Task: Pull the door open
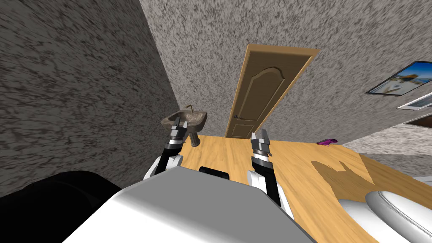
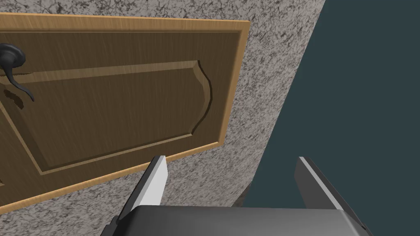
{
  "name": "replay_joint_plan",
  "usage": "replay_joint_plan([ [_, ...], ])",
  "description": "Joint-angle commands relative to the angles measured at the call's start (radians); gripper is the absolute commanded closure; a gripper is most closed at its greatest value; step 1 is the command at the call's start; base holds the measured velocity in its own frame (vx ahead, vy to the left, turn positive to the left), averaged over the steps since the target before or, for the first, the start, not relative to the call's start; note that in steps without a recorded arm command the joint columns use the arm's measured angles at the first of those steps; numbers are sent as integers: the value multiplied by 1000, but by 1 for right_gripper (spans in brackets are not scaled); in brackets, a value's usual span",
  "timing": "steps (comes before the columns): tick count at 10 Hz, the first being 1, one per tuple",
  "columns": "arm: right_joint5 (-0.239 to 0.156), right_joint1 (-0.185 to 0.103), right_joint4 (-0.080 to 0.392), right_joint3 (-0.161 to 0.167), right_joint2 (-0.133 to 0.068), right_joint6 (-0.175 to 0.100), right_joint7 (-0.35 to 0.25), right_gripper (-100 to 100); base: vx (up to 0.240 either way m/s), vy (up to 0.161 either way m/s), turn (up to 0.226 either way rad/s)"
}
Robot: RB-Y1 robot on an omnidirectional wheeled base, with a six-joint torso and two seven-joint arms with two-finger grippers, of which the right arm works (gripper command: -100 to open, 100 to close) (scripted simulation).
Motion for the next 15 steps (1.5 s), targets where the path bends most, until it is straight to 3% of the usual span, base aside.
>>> replay_joint_plan([
  [1,-4,-10,37,-5,-11,-9,-3,-100,46,4,113],
  [15,-30,-81,298,-44,-80,-74,-27,-100,100,-25,48],
])
